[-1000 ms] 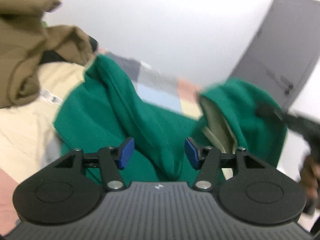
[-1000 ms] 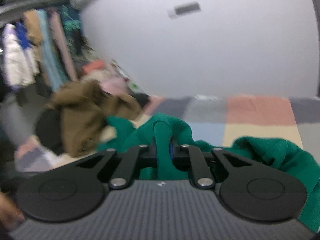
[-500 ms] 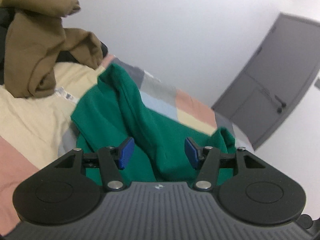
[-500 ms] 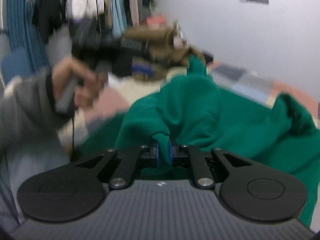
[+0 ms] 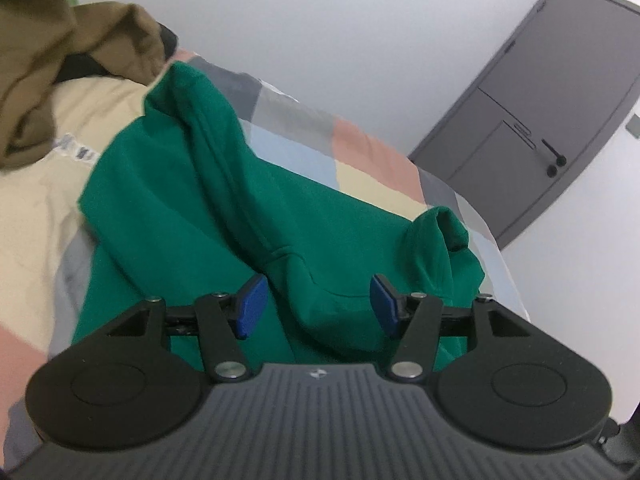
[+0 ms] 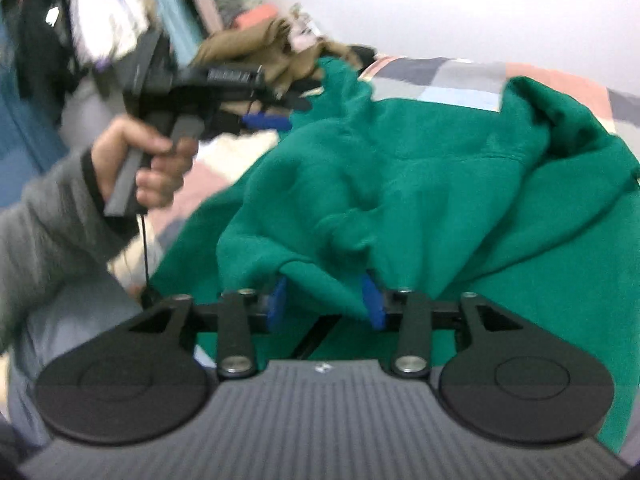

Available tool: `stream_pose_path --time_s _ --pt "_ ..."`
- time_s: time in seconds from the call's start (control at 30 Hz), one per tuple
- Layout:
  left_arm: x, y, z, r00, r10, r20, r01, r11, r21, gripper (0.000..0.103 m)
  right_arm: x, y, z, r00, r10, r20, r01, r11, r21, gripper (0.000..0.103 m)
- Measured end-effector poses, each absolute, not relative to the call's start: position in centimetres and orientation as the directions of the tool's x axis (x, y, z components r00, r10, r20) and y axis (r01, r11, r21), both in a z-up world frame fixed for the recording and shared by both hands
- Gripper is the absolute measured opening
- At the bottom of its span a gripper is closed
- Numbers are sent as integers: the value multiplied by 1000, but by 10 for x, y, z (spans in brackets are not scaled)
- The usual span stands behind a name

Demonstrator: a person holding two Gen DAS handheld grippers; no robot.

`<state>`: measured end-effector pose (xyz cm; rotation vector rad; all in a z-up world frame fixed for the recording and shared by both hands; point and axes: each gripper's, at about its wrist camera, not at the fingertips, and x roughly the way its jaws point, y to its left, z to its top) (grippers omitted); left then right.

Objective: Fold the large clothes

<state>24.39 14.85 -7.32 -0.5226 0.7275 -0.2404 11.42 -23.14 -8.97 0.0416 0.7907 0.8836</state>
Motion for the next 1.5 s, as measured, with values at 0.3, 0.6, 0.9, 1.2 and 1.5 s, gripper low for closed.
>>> stream_pose_path --time_s 0.3,0.6,0.9,1.2,1.5 --pt "291 157 -115 701 -390 -597 32 853 -521 63 164 -286 -92 554 702 -448 -448 705 550 70" --pt "323 157 -156 683 -514 -519 10 717 -697 61 251 -259 -154 623 576 -529 -216 777 591 71" --pt "330 153 -146 702 -541 -463 93 715 -693 13 271 -231 -173 663 552 -506 -239 796 556 18" --pt "380 165 -94 814 -488 -315 175 723 -668 13 330 -222 -101 753 559 -347 -364 793 489 14" --pt "460 152 -142 807 -362 -467 19 805 -593 13 423 -180 -145 794 461 -396 -299 864 406 14"
